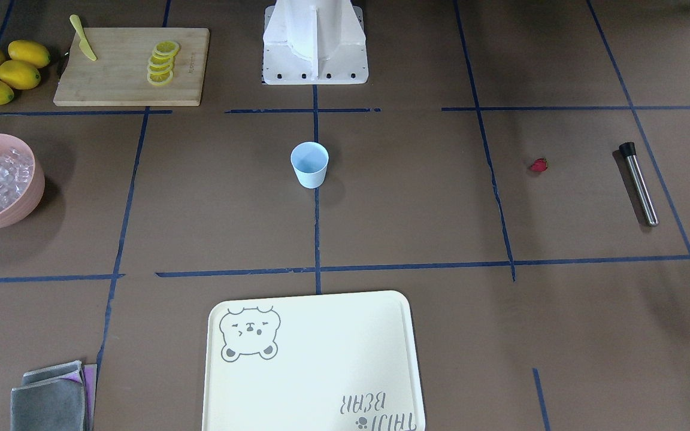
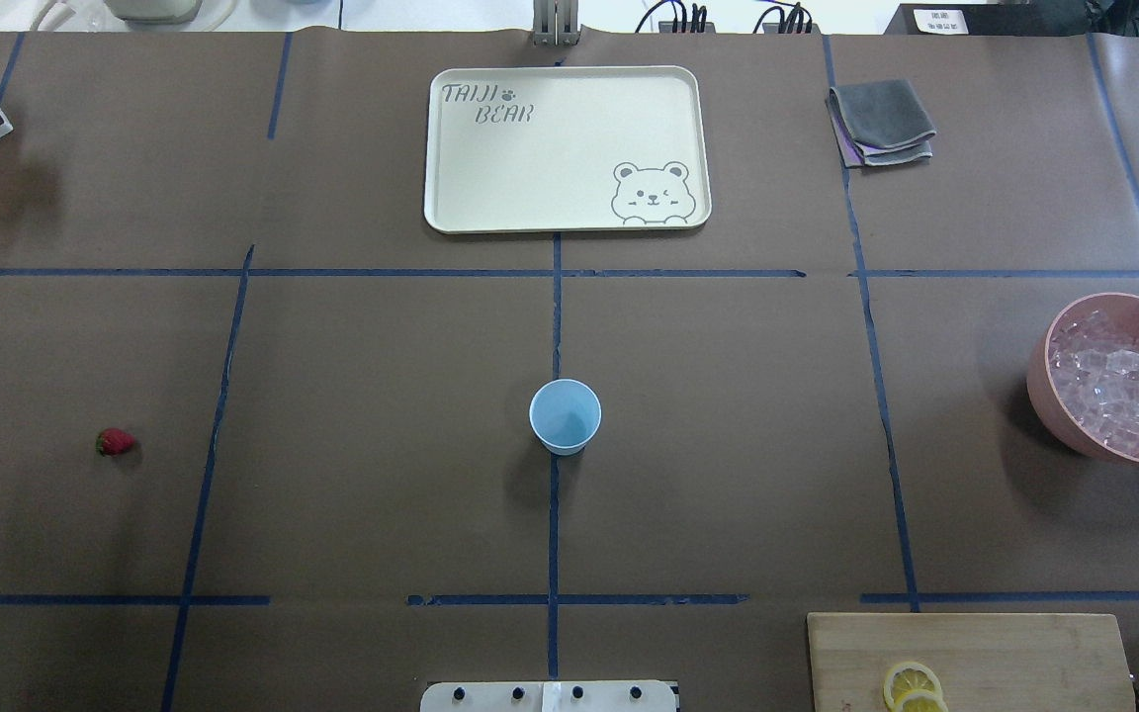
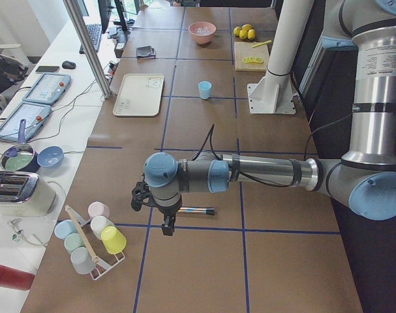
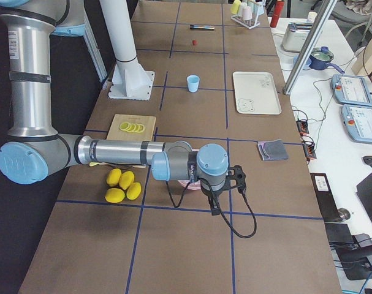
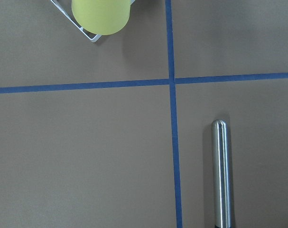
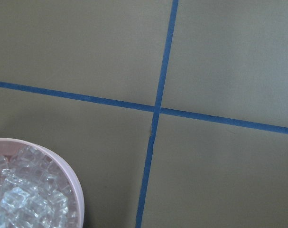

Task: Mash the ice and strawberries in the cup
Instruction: 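Move the right gripper over the pink bowl of ice cubes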

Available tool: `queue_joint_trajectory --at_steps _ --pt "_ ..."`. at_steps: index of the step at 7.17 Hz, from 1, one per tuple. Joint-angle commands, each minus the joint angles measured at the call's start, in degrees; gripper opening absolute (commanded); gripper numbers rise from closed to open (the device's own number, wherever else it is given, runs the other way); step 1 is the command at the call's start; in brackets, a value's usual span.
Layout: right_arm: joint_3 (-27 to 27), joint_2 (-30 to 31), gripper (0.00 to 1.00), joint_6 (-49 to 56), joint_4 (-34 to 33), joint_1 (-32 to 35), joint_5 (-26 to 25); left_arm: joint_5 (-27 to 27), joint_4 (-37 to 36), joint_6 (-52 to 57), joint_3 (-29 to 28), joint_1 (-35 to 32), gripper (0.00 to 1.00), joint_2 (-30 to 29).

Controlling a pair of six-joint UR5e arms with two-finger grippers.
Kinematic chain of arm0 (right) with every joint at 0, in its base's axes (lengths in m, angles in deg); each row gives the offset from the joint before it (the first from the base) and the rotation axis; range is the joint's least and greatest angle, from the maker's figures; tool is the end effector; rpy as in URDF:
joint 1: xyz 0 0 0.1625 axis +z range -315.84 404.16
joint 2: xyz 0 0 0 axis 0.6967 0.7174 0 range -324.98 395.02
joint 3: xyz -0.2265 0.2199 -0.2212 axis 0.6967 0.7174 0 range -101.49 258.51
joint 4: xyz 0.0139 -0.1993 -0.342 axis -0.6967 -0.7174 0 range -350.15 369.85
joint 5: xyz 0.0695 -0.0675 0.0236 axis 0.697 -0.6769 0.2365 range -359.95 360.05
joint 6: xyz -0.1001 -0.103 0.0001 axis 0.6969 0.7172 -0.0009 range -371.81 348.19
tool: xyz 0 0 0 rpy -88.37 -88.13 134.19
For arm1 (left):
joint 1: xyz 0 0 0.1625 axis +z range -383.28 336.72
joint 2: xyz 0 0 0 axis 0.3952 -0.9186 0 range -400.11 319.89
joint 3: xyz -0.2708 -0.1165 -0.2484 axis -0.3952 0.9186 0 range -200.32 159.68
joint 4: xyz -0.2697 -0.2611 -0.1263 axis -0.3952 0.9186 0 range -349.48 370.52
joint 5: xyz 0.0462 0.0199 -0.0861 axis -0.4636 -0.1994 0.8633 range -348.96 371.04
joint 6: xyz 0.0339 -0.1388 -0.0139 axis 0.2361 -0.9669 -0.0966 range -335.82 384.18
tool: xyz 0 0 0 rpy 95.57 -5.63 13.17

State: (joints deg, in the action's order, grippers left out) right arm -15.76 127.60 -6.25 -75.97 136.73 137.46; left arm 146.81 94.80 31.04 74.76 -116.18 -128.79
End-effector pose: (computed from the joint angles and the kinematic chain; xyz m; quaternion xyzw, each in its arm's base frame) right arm 0.0484 -0.4629 0.6231 0.0752 -0.3971 -0.0445 0.9136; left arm -0.0536 -0.4574 0.6269 0.0174 0.3888 0.0251 0.9208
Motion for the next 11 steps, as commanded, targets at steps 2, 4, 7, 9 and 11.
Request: queue_joint_trajectory --at_steps 2,4,7,9,11 --pt "-11.08 4.52 0.99 -12.48 0.13 -6.24 -3.89 -0.07 0.0 -0.08 1.07 0.0 1.0 0.26" --pt "-15.59 8.48 0.99 -14.26 0.39 -10.19 -4.86 -0.07 0.0 -0.17 1.07 0.0 1.0 0.26" --pt "-15.68 10.6 0.94 -18.79 5.75 -17.83 -7.16 -0.07 0.0 -0.69 1.51 0.0 1.0 0.17" --pt "-15.95 10.52 0.82 -23.05 5.75 -21.89 -7.77 -0.24 0.0 -1.31 1.95 0.0 1.0 -0.09" --pt "-15.34 10.6 0.71 -23.05 5.66 -22.25 -7.51 -0.24 0.0 -1.31 1.95 0.0 1.0 -0.44"
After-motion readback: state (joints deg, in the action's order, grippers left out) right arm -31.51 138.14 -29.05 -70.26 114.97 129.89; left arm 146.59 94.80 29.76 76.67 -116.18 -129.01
